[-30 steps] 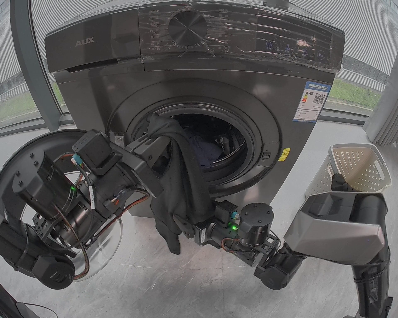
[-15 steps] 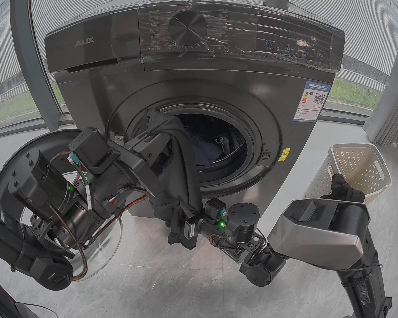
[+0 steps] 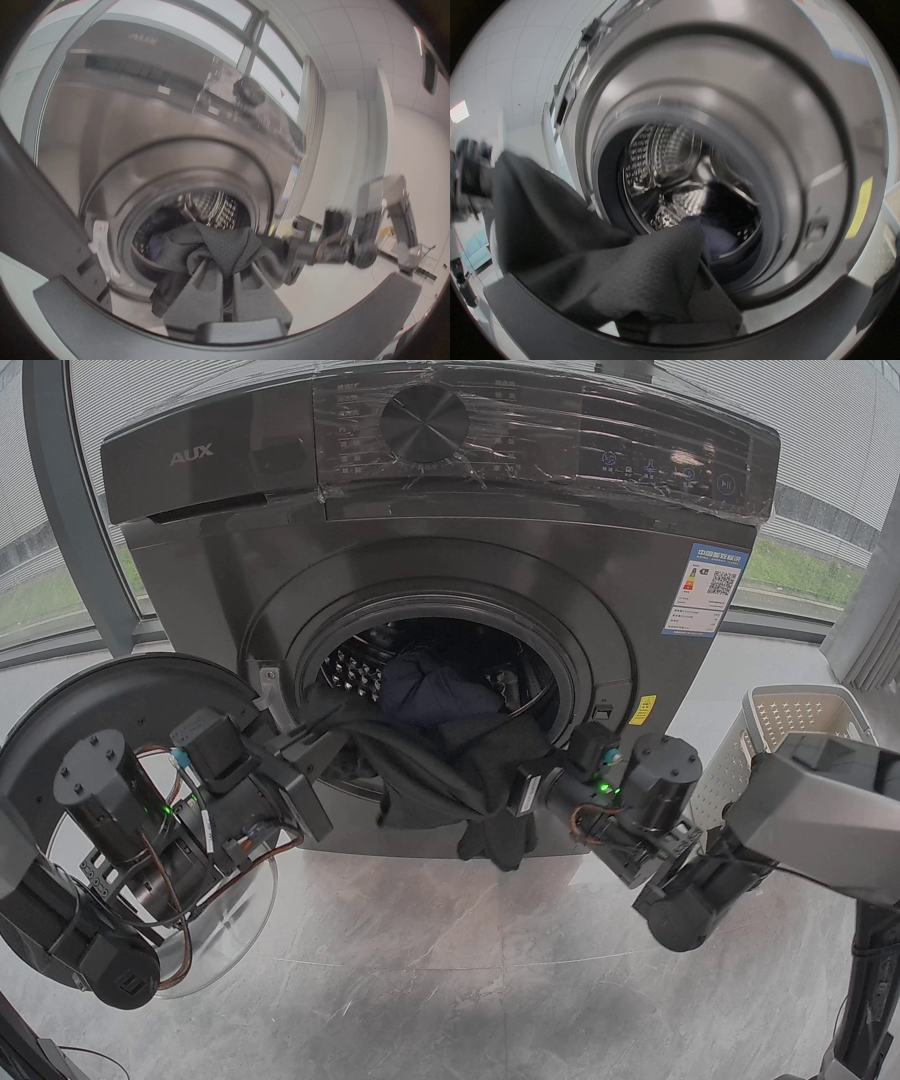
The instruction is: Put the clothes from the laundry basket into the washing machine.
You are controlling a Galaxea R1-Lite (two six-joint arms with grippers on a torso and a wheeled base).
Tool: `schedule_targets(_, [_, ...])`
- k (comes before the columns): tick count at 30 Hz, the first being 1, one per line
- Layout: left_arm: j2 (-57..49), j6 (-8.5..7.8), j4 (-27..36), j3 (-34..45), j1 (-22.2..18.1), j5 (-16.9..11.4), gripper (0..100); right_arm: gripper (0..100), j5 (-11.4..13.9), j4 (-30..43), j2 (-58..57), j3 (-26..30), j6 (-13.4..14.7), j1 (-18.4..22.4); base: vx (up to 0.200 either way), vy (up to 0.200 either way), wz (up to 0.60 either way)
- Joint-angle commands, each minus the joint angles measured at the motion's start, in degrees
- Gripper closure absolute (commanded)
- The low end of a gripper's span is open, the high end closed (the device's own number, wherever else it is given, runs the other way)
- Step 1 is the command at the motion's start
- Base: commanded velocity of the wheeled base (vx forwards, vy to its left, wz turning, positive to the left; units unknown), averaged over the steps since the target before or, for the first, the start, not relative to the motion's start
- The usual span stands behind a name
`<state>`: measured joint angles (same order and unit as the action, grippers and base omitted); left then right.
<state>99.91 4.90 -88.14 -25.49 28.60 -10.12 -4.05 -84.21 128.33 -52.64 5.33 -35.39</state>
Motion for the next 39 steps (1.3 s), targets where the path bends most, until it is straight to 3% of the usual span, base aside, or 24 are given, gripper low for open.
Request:
schedule_targets(1, [8.0, -2.7, -0.9, 6.3, -4.8, -2.7, 100, 100, 1.1, 0.1, -12.8, 5.3, -0.2, 2.0, 0.0, 0.0, 0.0])
schedule_targets(4, [9.8, -5.16, -0.9, 10.0, -4.4, -4.4, 100, 100, 0.9, 0.2, -13.5, 4.6, -0.2, 0.7, 0.0, 0.0, 0.0])
schedule_targets(7, [10.9, -8.77, -0.9, 11.7, -4.7, -6.0, 100, 100, 0.6, 0.1, -13.3, 4.5, -0.2, -0.2, 0.0, 0.0, 0.0])
schedule_targets(8, [10.8, -9.12, -0.8, 11.7, -4.7, -6.1, 0, 100, 0.6, 0.2, -13.2, 4.6, -0.2, -0.2, 0.0, 0.0, 0.0])
schedule_targets(13, [10.2, -9.03, -0.8, 15.6, -4.8, -7.3, 0, 100, 0.6, 1.0, -12.8, 3.6, -0.2, 1.3, 0.0, 0.0, 0.0])
schedule_targets(16, [10.2, -10.35, -0.8, 19.2, -4.2, -10.0, 0, 100, 0.6, 1.5, -12.2, 2.7, -0.2, 2.7, 0.0, 0.0, 0.0])
schedule_targets(23, [10.2, -13.16, -0.8, 23.9, -4.1, -12.3, 0, 100, 0.6, 1.3, -12.0, 3.2, -0.1, 1.7, 0.0, 0.0, 0.0])
schedule_targets(29, [10.3, -12.63, -0.7, 18.8, -4.2, -11.9, 0, 100, 0.6, 0.5, -11.2, 6.2, 0.2, -5.7, 0.0, 0.0, 0.0])
schedule_targets(35, [10.6, -12.28, -0.9, 17.0, -3.4, -11.9, 0, 100, 0.6, 0.5, -8.9, 5.4, 0.3, -10.1, 0.0, 0.0, 0.0])
schedule_targets(39, [10.2, -10.09, -0.9, 14.9, -2.0, -11.8, 0, 100, 0.6, 0.2, -7.7, 5.4, 0.6, -13.0, 0.0, 0.0, 0.0])
